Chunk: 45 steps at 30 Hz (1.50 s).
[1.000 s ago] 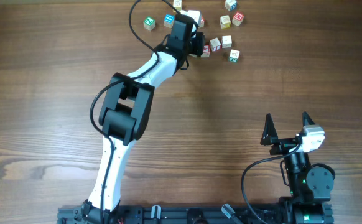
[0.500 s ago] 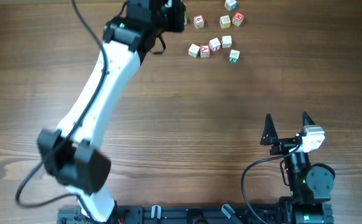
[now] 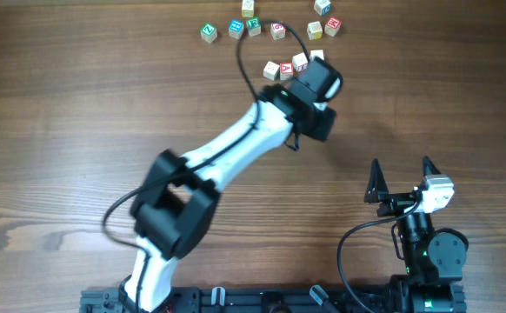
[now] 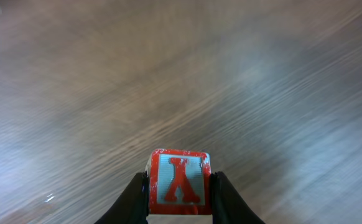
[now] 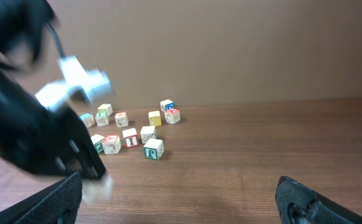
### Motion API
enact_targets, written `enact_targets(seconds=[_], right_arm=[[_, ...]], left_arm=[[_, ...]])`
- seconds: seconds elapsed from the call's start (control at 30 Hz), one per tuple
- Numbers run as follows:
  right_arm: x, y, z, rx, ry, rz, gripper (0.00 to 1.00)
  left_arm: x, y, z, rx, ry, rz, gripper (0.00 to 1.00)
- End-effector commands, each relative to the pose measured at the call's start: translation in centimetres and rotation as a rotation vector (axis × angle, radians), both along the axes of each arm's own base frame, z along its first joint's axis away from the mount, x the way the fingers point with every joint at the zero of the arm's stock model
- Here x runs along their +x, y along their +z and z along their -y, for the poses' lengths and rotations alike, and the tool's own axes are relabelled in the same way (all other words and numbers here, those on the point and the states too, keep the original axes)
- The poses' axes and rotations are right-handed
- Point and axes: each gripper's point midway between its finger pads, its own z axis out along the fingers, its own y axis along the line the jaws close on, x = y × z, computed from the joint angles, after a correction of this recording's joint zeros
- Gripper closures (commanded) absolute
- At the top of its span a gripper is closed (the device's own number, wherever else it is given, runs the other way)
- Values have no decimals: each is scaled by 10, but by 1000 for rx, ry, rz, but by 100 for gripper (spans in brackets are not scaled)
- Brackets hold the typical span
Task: Form a circle
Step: 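Carry the red-letter block right and place it on the table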
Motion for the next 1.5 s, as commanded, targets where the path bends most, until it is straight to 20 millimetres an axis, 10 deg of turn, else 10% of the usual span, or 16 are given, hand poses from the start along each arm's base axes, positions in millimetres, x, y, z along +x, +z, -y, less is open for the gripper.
enact_targets(seconds=[0.0,0.17,0.73,1.47], right_arm=[[0,2,0,-4,-2,8,0],[0,2,0,-4,-2,8,0],[0,2,0,-4,-3,8,1],[0,2,0,-4,-3,8,0]], left_arm=[[-16,-48,4,67,-12,-72,85],[-31,-75,10,109,-38,-114,81],[11,-49,54,-107,23,46,77],[1,-59,87,-204,-19,41,73]])
